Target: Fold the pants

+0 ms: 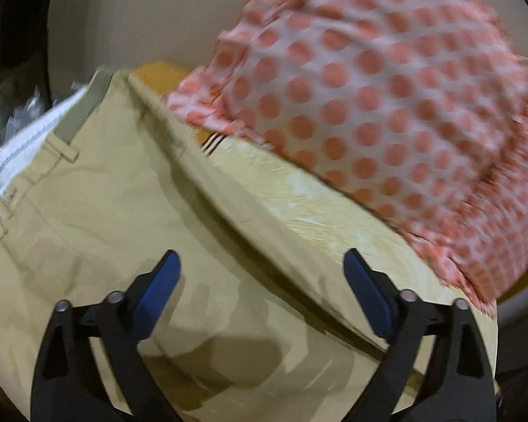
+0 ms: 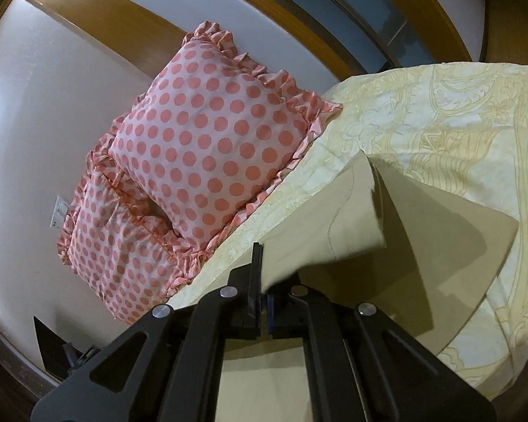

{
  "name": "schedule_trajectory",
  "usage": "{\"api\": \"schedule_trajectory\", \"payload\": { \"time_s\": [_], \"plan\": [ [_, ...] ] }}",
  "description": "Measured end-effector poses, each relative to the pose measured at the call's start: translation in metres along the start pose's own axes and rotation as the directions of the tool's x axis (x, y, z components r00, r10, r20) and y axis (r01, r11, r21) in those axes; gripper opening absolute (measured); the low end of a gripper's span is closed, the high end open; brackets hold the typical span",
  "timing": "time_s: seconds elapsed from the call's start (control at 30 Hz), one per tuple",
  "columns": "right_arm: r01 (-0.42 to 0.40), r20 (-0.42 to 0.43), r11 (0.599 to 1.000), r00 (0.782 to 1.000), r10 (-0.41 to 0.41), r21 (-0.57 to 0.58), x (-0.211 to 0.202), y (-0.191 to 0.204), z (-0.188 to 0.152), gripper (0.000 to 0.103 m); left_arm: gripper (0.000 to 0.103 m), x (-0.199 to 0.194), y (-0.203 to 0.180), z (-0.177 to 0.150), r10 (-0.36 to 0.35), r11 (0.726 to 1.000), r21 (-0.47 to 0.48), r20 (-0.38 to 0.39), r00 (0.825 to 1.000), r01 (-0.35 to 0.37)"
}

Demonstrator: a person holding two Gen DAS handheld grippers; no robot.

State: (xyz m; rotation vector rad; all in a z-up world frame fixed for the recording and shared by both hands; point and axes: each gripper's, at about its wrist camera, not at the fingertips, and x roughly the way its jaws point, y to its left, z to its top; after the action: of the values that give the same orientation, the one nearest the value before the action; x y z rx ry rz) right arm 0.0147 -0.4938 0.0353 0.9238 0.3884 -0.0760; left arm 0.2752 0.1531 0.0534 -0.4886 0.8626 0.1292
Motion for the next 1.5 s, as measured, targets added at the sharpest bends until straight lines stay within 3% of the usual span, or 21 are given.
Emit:
{"api": "schedule_trajectory", "payload": {
  "time_s": [0.07,0.13,0.17,0.23,0.3,0.43,0.57,0.7,0.83,1.0,1.03,1.1,1.13,1.17,1.27,1.3,1.37,1.43,1.5],
  "plan": [
    [-0.001,0.000,1.000,1.000,0.001,-0.001,0.000,0.001,0.000,0.001,0.072,0.018,0.005,0.007,0.014,0.999,-0.037,-0.034,0.999,-0.015],
    [0.001,0.000,1.000,1.000,-0.001,-0.005,0.000,0.003,0.001,0.002,0.040,0.033,0.010,0.013,0.018,0.998,-0.060,-0.063,0.998,-0.022],
    [-0.001,0.002,1.000,1.000,0.001,-0.006,0.001,0.004,0.000,0.002,0.009,0.040,0.014,0.016,-0.005,0.998,-0.069,-0.081,0.997,0.000],
    [0.000,0.007,1.000,1.000,0.000,-0.018,0.001,0.006,0.003,0.002,0.007,0.033,0.023,0.015,-0.045,0.993,-0.115,-0.066,0.997,0.038],
    [0.000,0.016,1.000,1.000,0.000,-0.023,-0.005,0.004,0.008,0.002,0.005,0.007,0.023,0.007,-0.051,0.995,-0.085,-0.014,0.999,0.050],
    [0.033,0.042,0.998,0.999,-0.031,-0.049,-0.024,-0.002,0.014,0.002,0.006,-0.094,0.032,-0.046,-0.095,0.995,0.029,0.143,0.985,0.091],
    [0.090,0.020,0.995,0.996,-0.089,-0.041,-0.033,-0.021,0.010,0.002,0.009,-0.150,0.059,-0.117,-0.062,0.997,0.055,0.175,0.983,0.053],
    [0.143,-0.024,0.990,0.989,-0.143,0.006,-0.032,-0.048,0.001,0.002,0.009,-0.156,0.078,-0.180,0.004,1.000,0.030,0.126,0.992,-0.008],
    [0.172,-0.035,0.985,0.985,-0.171,0.010,-0.035,-0.060,-0.002,0.002,0.009,-0.148,0.094,-0.202,0.000,1.000,-0.019,0.081,0.997,0.001],
    [0.237,-0.045,0.971,0.970,-0.239,-0.039,-0.040,-0.061,-0.010,0.002,0.012,-0.151,0.092,-0.216,0.028,0.998,0.044,0.109,0.994,-0.033],
    [0.261,-0.035,0.963,0.964,-0.263,-0.061,-0.043,-0.057,-0.012,0.005,0.014,-0.154,0.091,-0.218,0.030,0.997,0.061,0.119,0.992,-0.038],
    [0.309,0.021,0.947,0.951,-0.308,-0.090,-0.056,-0.050,-0.014,0.030,0.033,-0.161,0.091,-0.221,0.025,0.997,0.074,0.132,0.991,-0.035],
    [0.326,0.056,0.940,0.945,-0.322,-0.097,-0.062,-0.048,-0.015,0.055,0.041,-0.169,0.091,-0.223,0.038,0.995,0.084,0.155,0.987,-0.051],
    [0.347,0.084,0.932,0.937,-0.339,-0.103,-0.066,-0.047,-0.015,0.060,0.047,-0.175,0.092,-0.224,0.037,0.994,0.092,0.176,0.984,-0.054],
    [0.401,0.089,0.911,0.915,-0.394,-0.095,-0.066,-0.054,-0.013,0.059,0.054,-0.196,0.096,-0.225,0.043,0.994,0.091,0.238,0.970,-0.066],
    [0.395,0.098,0.915,0.917,-0.387,-0.083,-0.066,-0.056,-0.014,0.059,0.064,-0.205,0.097,-0.224,0.073,0.992,0.073,0.283,0.956,-0.098],
    [0.401,0.102,0.911,0.915,-0.391,-0.099,-0.063,-0.055,-0.015,0.056,0.069,-0.223,0.099,-0.225,0.115,0.988,0.049,0.375,0.920,-0.143],
    [0.357,0.074,0.927,0.934,-0.350,-0.117,-0.055,-0.051,-0.021,0.048,0.072,-0.237,0.100,-0.224,0.124,0.987,0.032,0.451,0.884,-0.155],
    [0.358,0.077,0.918,0.933,-0.350,-0.169,-0.050,-0.042,-0.029,0.047,0.079,-0.239,0.098,-0.222,0.117,0.988,0.035,0.474,0.873,-0.151]
  ]
}}
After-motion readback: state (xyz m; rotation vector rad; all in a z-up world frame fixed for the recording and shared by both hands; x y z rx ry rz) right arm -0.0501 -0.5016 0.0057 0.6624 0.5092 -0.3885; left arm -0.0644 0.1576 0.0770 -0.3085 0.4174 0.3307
